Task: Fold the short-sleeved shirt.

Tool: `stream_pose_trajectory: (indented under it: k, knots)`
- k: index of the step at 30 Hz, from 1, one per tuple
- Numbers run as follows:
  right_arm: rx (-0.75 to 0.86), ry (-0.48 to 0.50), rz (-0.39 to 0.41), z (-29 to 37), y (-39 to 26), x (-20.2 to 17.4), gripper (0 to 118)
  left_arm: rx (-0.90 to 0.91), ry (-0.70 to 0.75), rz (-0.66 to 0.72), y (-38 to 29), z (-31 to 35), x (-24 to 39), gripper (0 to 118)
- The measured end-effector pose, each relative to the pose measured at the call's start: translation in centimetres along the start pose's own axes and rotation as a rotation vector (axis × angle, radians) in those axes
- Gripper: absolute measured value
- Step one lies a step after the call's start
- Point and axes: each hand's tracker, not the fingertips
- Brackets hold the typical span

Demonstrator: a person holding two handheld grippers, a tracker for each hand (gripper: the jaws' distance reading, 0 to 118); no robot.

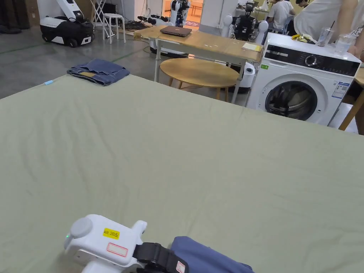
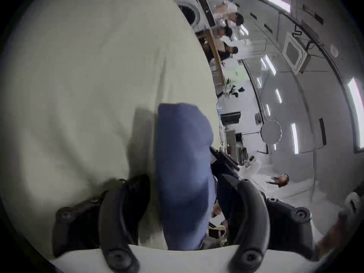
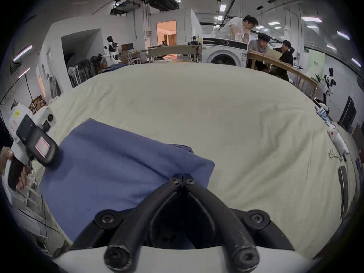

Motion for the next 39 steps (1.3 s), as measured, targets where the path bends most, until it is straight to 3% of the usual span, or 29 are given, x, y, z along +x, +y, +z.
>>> stream_pose_trajectory:
  k: [5, 7, 9, 11, 13, 19, 25, 32, 39]
  knots:
    - [0.001, 0.000, -0.007, 0.0, 0.0, 0.0, 0, 0.009, -0.057, 0.016, 0.2, -1.5, 0.2, 71]
    - [0.001, 0.000, -0.009, 0.0, 0.0, 0.1, 0, -0.014, -0.038, -0.032, -0.1, -2.4, 0.7, 59]
    - [0.002, -0.001, -0.010, 0.0, -0.1, 0.0, 0, -0.020, 0.012, -0.055, -0.5, -3.3, 0.9, 30]
    - [0.003, -0.003, -0.009, 0.0, -0.2, 0.1, 0, -0.005, 0.003, -0.050, -0.8, -3.5, 0.6, 18]
    - [0.009, -0.001, -0.004, 0.0, -0.2, 0.1, 0, 0.012, -0.004, -0.061, -1.0, -3.2, 0.3, 14]
    - [0.060, -0.012, 0.088, 1.5, 0.8, -0.6, 0, 0.042, -0.042, -0.062, -1.5, -1.2, 1.2, 11]
    - [0.149, -0.029, 0.137, 2.0, 3.8, -0.5, 0, 0.099, -0.018, -0.075, -0.6, 5.0, 2.5, 11]
    - [0.237, -0.007, 0.122, 1.9, 7.4, -1.1, 0, 0.185, 0.180, -0.105, 0.9, 18.7, 3.0, 11]
    - [0.282, 0.028, 0.103, 1.8, 9.6, -2.5, 0, 0.227, 0.410, -0.028, 3.4, 34.1, 2.9, 11]
